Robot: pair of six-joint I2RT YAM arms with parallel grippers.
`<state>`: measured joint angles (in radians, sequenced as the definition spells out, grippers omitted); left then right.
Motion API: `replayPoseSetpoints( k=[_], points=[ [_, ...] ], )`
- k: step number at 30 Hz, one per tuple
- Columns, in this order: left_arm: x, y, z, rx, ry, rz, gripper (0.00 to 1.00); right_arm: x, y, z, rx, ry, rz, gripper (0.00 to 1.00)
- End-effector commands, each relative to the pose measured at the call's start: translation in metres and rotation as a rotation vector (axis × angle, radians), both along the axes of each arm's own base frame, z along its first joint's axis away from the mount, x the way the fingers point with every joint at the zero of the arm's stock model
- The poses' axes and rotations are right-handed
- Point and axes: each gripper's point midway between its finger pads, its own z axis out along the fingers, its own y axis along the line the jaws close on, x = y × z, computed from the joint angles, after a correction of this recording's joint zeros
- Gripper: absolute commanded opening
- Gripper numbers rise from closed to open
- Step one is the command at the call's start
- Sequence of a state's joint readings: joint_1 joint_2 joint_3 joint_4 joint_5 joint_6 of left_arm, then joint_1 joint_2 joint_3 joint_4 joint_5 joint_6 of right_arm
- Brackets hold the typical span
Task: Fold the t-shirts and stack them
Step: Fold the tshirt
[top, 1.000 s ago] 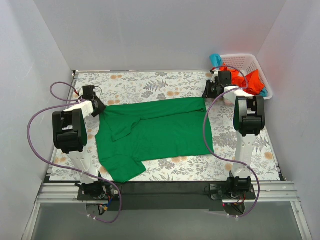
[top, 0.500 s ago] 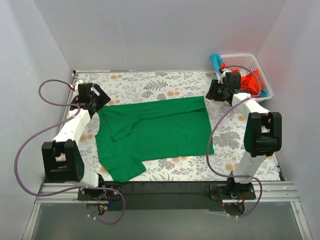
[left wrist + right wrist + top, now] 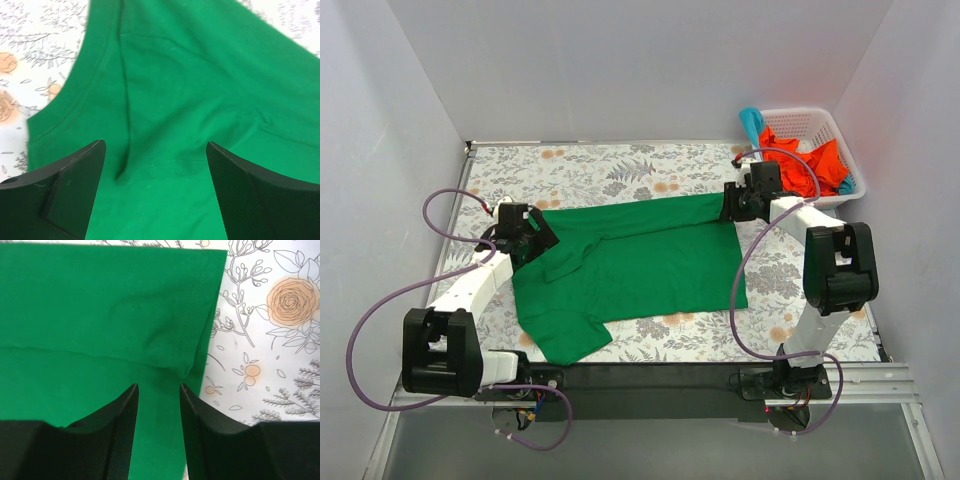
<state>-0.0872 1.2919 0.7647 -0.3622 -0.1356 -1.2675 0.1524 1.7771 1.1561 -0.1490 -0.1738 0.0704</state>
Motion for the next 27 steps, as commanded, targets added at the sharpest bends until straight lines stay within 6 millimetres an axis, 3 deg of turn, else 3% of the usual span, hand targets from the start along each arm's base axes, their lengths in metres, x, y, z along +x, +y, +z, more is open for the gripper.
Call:
replayPoseSetpoints(
  k=[1, 4, 12, 22, 27],
  points=[
    [0.004, 0.012, 0.003, 0.05, -0.039, 0.033, 0.8, 0.013, -0.011, -0.006, -0.123, -0.048, 0.086, 0.45],
    [0.005, 0.012, 0.005, 0.05, -0.045, 0.036, 0.8, 0.013, -0.016, -0.016, -0.213, -0.051, 0.137, 0.45],
    [0.006, 0.012, 0.003, 0.053, -0.036, 0.033, 0.8, 0.024, -0.015, -0.019, -0.346, -0.11, 0.29, 0.45],
    [0.006, 0.012, -0.001, 0.054, -0.021, 0.03, 0.8, 0.036, -0.003, -0.017, -0.345, -0.135, 0.332, 0.4],
    [0.006, 0.011, -0.001, 0.051, -0.023, 0.028, 0.8, 0.032, 0.005, -0.015, -0.355, -0.132, 0.362, 0.08]
  ],
)
